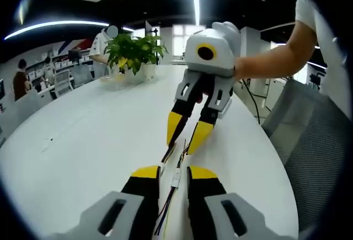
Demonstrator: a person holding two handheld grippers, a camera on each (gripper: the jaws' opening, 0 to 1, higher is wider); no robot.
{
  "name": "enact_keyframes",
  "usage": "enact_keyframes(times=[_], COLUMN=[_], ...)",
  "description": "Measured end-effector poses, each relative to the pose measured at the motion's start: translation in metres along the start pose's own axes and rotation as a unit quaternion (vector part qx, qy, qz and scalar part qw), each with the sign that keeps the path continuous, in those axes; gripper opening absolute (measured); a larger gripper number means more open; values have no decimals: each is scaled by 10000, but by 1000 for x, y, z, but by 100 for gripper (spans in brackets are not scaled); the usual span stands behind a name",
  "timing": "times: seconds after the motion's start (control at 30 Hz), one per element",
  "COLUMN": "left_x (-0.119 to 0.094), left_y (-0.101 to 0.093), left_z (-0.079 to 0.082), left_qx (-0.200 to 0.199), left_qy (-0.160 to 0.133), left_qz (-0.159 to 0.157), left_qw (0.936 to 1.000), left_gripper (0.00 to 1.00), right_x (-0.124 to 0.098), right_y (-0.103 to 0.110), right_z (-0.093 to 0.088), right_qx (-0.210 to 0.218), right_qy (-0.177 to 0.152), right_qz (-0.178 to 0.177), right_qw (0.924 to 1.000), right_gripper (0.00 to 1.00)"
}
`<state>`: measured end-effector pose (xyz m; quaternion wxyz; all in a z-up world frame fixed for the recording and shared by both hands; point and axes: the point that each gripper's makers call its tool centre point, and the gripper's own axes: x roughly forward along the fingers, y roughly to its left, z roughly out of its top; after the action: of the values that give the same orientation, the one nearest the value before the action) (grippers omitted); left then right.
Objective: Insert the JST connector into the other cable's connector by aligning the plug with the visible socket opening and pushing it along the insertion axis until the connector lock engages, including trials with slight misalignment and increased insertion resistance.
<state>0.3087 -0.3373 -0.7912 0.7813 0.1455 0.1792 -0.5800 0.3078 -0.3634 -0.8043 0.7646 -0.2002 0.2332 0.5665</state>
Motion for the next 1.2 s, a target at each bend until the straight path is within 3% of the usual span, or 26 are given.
enact_keyframes(times=[0.2, 0.43, 0.6, 0.83, 1.07, 1.2], left_x=[-15, -34, -47, -66, -87, -103], left_y=[3, 10, 14, 14, 19, 24], left_z=[10, 3, 8, 16, 21, 22], left_qx=[-164, -622, -753, -818, -946, -1086], left_qy=[-217, -77, -164, -255, -301, -379], left_qz=[207, 607, 840, 1126, 1568, 1874], left_qw=[9994, 9962, 9935, 9899, 9826, 9755], left_gripper=[16, 32, 45, 55, 71, 81], right_x=[-14, -34, -45, -64, -87, -98], right_y=[-5, -6, -6, -7, -7, -12], right_z=[6, 10, 13, 18, 26, 26], right_qx=[285, 408, 473, 565, 599, 646], right_qy=[-145, -276, -316, -451, -696, -725], right_qz=[-202, -452, -614, -857, -1100, -1309], right_qw=[9993, 9978, 9965, 9937, 9897, 9866], right_gripper=[15, 19, 23, 29, 36, 46])
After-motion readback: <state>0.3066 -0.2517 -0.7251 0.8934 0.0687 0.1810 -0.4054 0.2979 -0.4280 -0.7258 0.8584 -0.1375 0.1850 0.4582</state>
